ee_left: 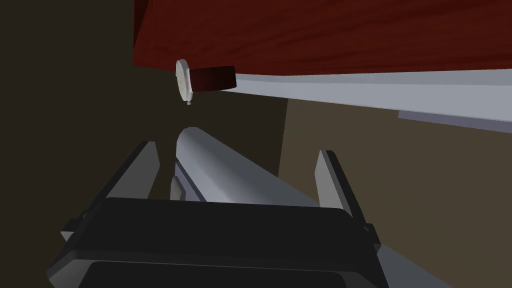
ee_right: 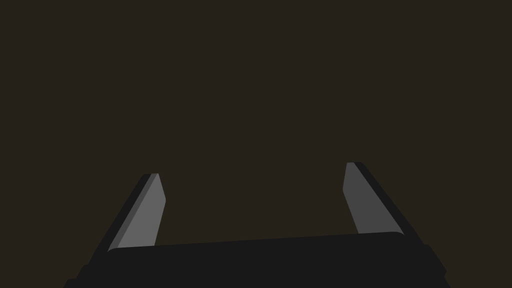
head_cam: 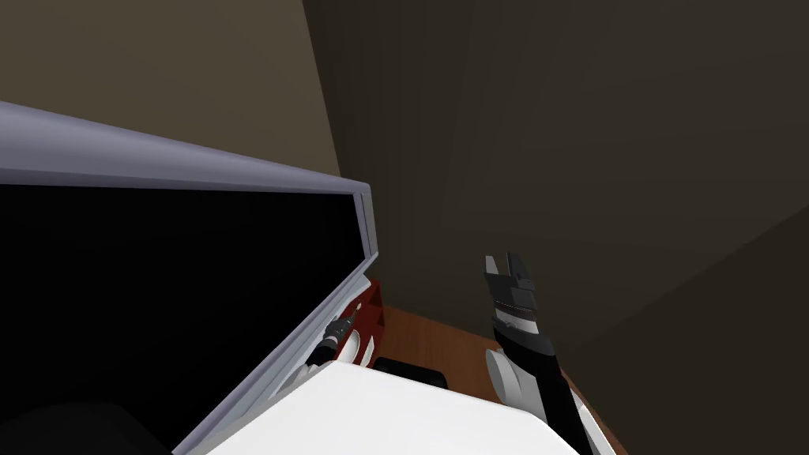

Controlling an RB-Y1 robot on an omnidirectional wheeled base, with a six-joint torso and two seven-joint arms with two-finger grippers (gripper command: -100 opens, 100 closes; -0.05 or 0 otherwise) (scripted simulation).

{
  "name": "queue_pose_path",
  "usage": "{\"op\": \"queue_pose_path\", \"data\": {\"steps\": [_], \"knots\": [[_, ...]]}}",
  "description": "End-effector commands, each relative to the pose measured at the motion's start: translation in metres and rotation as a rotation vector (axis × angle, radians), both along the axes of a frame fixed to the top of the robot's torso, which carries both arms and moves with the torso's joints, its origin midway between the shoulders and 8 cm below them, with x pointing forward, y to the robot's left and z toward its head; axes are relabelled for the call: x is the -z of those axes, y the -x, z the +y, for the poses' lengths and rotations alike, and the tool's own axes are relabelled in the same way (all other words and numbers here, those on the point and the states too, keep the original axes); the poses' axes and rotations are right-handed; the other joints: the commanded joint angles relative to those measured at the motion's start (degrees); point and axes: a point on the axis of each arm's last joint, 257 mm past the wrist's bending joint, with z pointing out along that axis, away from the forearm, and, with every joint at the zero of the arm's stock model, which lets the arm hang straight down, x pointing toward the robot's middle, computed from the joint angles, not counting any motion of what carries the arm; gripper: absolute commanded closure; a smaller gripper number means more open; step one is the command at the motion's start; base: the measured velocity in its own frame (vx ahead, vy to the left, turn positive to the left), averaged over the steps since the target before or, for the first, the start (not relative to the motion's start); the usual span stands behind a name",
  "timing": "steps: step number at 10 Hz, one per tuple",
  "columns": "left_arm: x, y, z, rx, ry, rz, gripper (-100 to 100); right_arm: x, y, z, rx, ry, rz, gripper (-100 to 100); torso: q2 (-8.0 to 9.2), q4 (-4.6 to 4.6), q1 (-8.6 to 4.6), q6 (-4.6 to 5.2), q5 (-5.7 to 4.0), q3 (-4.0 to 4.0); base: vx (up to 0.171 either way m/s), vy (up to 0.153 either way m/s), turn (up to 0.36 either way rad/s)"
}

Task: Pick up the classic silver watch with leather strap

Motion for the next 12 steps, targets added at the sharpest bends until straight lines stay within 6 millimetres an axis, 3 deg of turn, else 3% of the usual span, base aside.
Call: {"op": "queue_pose_path", "data": {"steps": [1, 3, 4, 5, 6, 7, 8, 10, 11, 12], "knots": [[0.011, 0.004, -0.008, -0.013, 0.013, 0.019, -100, 0.0, 0.0, 0.0, 0.0, 0.0, 0.0, 0, 0.0, 0.0, 0.0, 0.0, 0.0, 0.0, 0.123, 0.014, 0.02], [0.021, 0.004, -0.023, -0.031, 0.039, 0.031, -100, 0.0, 0.0, 0.0, 0.0, 0.0, 0.0, 0, 0.18, 0.05, 0.0, 0.0, 0.0, 0.11, 0.129, 0.028, 0.033], [0.018, 0.004, -0.018, -0.024, 0.03, 0.026, -100, 0.0, 0.0, 0.0, 0.0, 0.0, 0.0, 0, 0.18, 0.05, 0.06, 0.0, 0.01, 0.11, 0.061, 0.019, 0.003], [0.018, 0.005, -0.019, -0.025, 0.031, 0.027, 0, 0.0, 0.0, 0.0, 0.0, 0.0, 0.0, 0, 0.39, 0.08, 0.03, 0.0, 0.0, 0.22, 0.011, 0.003, -0.001], [0.017, -0.011, -0.018, 0.022, 0.033, 0.011, -100, 0.0, 0.0, 0.0, 0.0, 0.0, 0.0, 0, 0.57, 0.12, -0.02, 0.0, -0.01, 0.33, 0.018, -0.055, 0.071], [0.025, -0.006, -0.019, 0.014, 0.048, 0.025, -100, 0.0, 0.0, 0.0, 0.0, 0.0, 0.0, 0, 0.6, 0.14, -0.2, 0.0, -0.04, 0.35, 0.01, -0.08, 0.048], [0.017, -0.026, -0.018, 0.064, 0.036, -0.003, -100, 0.0, 0.0, 0.0, 0.0, 0.0, 0.0, 0, 0.64, 0.14, -0.31, 0.01, -0.07, 0.37, 0.008, -0.109, 0.077], [0.035, -0.012, -0.017, 0.045, 0.064, 0.033, -100, 0.0, 0.0, 0.0, 0.0, 0.0, 0.0, 0, 0.69, 0.15, -0.36, 0.0, -0.09, 0.4, -0.004, -0.056, 0.019], [0.026, -0.031, -0.012, 0.088, 0.053, 0.006, -100, 0.0, 0.0, 0.0, 0.0, 0.0, 0.0, 0, 0.72, 0.16, -0.19, 0.01, -0.05, 0.41, 0.002, -0.049, 0.069], [0.039, -0.021, -0.011, 0.072, 0.073, 0.033, -100, 0.0, 0.0, 0.0, 0.0, 0.0, 0.0, 0, 0.68, 0.16, -0.21, 0.0, -0.05, 0.4, 0.012, -0.061, 0.039]]}}
